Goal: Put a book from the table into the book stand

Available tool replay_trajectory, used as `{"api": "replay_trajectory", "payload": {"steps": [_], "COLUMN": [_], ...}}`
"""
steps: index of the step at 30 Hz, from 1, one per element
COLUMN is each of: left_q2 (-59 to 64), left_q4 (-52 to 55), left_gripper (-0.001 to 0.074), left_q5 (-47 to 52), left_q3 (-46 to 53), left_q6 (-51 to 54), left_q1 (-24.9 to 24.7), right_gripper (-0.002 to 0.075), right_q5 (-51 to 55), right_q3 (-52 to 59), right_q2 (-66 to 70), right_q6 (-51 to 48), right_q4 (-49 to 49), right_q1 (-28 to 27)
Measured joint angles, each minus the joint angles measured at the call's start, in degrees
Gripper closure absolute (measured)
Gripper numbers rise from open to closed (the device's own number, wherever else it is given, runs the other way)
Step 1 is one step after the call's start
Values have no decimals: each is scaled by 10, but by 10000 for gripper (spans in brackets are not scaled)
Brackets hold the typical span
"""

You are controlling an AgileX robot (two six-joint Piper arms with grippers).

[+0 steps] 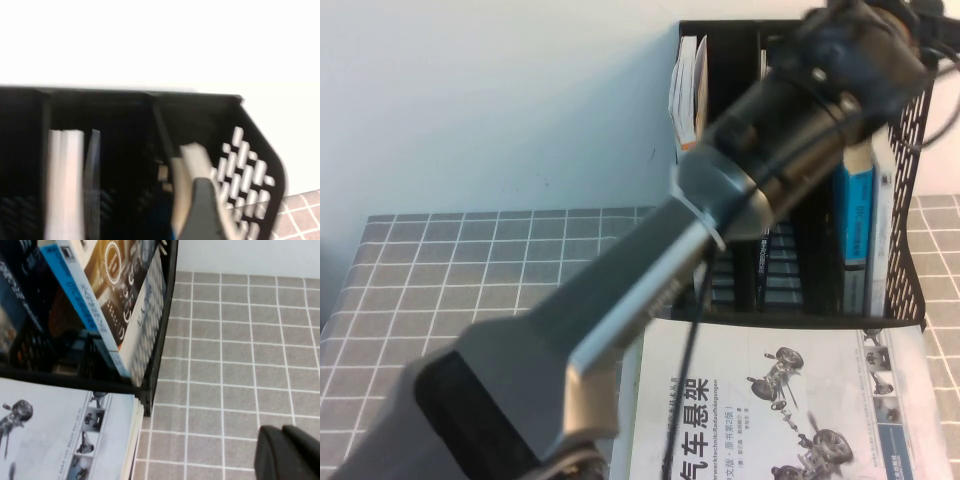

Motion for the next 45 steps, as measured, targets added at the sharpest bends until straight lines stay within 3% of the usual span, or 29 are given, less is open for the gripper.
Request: {"api": "replay_trajectory", "payload": {"steps": [2,4,7,10,14,22,30,34,45], "left_q2": [-9,-22,-52,-93,-142,-195,-198,-220,-359], "left_q4": [-26,-54,-78,-76,-65,-76,-54,-66,-46], "left_gripper": [261,289,421,622,713,734,734,734,734], "left_q5": [4,19,58,103,163,258,269,274,274], "left_q3": [0,0,0,0,-1,-6,-6,-2,171], "left_q6": [30,61,109,153,193,258,315,345,381], "left_q1": [13,25,36,40,41,30,-44,-52,-52], "right_gripper": [729,729,729,729,729,729,729,729,729], "right_q5": [10,16,18,25,58,74,61,58,44], "right_q3": [0,0,0,0,0,36,81,81,81], "right_q2": [0,0,0,0,0,6,110,163,294], "right_q6": [-4,-8,-23,-65,-183,-343,-495,-555,-730], "right_q4": [0,0,6,48,170,333,461,505,661], "right_q1": [0,0,0,0,0,0,0,0,0]}}
